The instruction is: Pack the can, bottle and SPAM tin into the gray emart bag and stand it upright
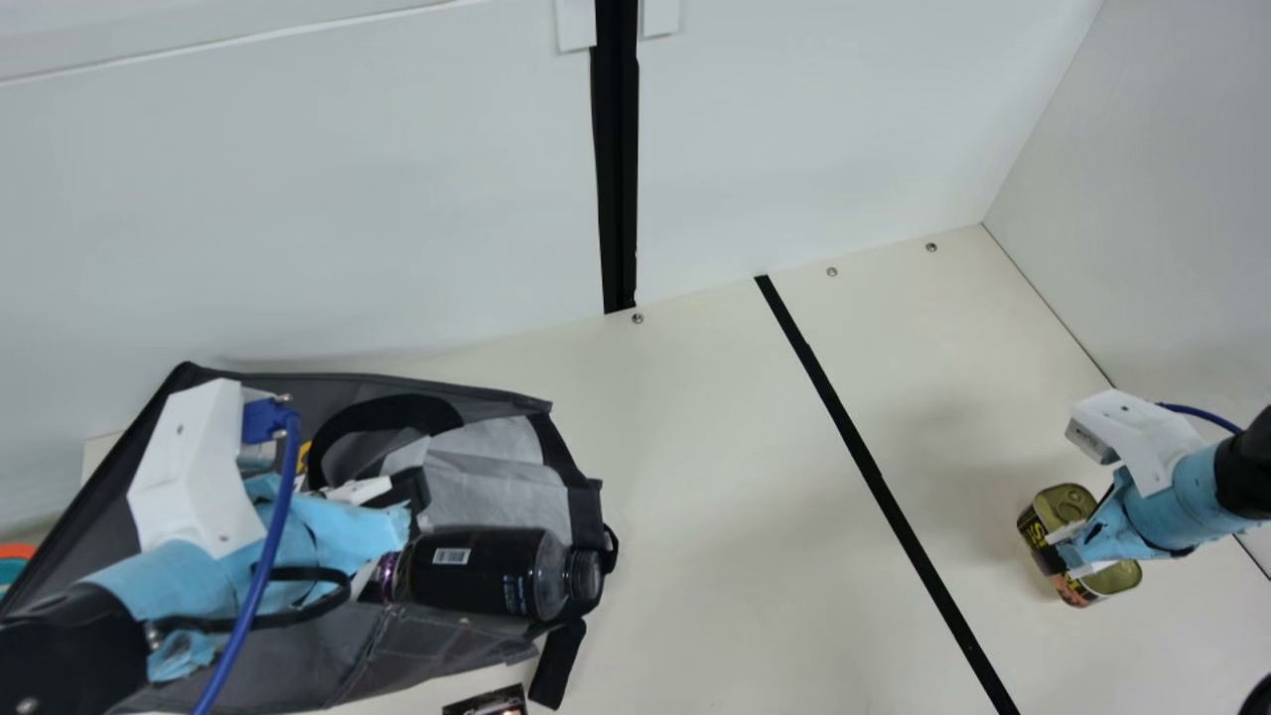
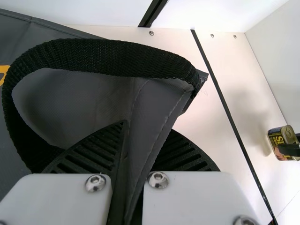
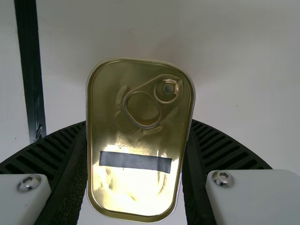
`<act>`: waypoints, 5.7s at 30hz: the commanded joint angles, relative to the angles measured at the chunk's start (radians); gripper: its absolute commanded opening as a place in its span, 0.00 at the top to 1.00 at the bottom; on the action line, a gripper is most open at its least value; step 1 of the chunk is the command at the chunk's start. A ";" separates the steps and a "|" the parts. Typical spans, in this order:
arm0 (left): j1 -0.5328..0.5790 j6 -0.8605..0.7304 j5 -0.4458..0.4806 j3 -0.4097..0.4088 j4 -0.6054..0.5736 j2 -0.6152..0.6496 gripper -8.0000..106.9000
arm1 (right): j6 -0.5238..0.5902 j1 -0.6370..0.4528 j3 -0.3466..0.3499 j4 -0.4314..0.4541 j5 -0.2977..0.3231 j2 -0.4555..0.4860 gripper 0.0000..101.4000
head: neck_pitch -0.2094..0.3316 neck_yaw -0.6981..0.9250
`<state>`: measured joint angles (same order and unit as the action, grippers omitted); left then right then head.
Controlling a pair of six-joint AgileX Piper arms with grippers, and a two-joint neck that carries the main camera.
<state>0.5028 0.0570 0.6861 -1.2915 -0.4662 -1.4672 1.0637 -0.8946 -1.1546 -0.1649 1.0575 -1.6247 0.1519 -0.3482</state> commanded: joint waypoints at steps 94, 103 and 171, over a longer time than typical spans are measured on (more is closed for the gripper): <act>0.000 0.000 0.000 0.000 0.000 0.000 1.00 | 0.415 0.879 0.009 -0.243 0.162 0.129 1.00 | 0.023 -0.001; 0.000 0.000 0.000 0.000 0.000 0.000 1.00 | 0.481 0.923 0.037 -0.379 0.162 0.141 1.00 | 0.023 -0.001; 0.000 0.000 0.000 0.000 0.000 0.000 1.00 | 0.399 1.136 -0.241 -0.781 0.073 -0.109 1.00 | 0.023 -0.001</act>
<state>0.5028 0.0570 0.6861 -1.2915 -0.4662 -1.4672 1.4635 0.2380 -1.3944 -0.9478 1.1369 -1.7287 0.1519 -0.3482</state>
